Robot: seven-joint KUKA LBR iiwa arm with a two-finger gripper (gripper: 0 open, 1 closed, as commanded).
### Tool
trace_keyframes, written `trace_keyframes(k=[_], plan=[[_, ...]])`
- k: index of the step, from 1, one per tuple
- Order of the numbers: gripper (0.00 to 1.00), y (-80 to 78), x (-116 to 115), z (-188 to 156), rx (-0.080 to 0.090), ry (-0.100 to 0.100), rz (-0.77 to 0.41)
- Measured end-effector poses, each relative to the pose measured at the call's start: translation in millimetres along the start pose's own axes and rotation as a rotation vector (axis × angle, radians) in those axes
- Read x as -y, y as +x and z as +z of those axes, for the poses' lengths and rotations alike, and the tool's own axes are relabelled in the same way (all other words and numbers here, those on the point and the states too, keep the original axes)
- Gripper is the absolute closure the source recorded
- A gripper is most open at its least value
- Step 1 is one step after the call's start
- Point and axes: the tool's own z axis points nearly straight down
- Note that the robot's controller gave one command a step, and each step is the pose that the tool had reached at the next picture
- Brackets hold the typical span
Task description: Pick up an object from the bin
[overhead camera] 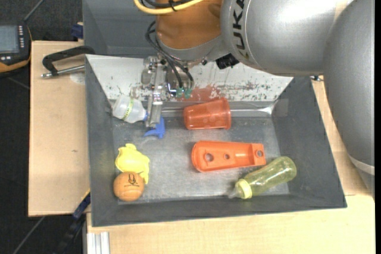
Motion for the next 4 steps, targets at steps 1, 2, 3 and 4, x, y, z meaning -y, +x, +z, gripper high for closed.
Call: trace_keyframes(k=[1,2,3,4], plan=[[0.0,-1.5,2,-6,0.008,-0.002,0.003],[0.0,-2.8,-5,92,0.007,-0.003,0.017],[0.0,0.3,-1,114,0.008,-0.004,0.039],[0.0,-0.5,-2,108,0.01,-0.008,0.408]])
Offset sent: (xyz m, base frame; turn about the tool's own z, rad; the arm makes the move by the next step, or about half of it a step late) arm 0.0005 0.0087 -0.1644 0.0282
